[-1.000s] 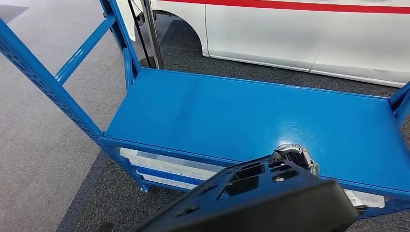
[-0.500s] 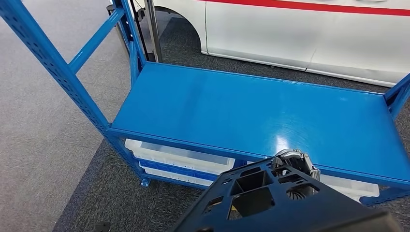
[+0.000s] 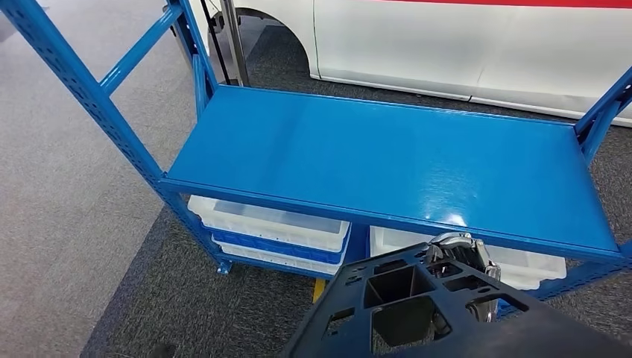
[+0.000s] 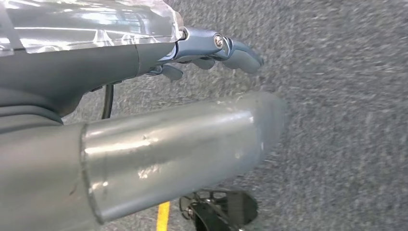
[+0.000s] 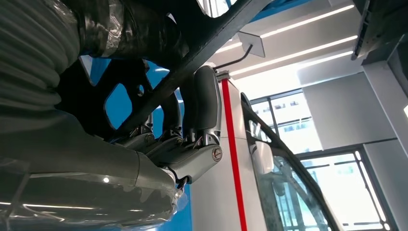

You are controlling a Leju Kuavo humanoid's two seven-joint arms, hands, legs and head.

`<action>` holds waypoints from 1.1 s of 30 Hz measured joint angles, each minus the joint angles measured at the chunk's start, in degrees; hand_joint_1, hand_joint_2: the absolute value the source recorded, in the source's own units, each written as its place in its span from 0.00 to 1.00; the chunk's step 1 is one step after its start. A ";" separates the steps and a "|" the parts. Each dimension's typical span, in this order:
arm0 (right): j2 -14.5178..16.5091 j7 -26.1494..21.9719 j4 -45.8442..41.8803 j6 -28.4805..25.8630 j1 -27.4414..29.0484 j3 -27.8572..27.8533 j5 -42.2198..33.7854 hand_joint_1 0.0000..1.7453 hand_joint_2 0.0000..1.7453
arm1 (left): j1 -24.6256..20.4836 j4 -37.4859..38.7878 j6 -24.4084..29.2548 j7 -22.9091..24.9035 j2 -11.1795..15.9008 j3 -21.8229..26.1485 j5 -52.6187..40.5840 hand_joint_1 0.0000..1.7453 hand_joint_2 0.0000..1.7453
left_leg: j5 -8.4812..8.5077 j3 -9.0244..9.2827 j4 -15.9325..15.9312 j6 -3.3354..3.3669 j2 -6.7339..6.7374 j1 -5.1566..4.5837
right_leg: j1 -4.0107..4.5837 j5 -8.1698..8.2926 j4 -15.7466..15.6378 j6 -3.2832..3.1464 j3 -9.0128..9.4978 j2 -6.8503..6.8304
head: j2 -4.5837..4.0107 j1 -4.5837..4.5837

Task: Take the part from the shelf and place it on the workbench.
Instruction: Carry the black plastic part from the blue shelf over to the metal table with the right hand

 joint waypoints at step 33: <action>3.66 -5.21 -1.62 14.27 10.29 -10.46 -6.85 0.74 1.00 | 0.53 0.00 0.23 2.07 -0.59 3.54 -0.20 0.00 0.00 | 1.82 5.92 -10.38 1.53 -3.87 -0.38 | 0.08 -0.64 -0.24 0.07 1.40 4.54 | 0.00 0.02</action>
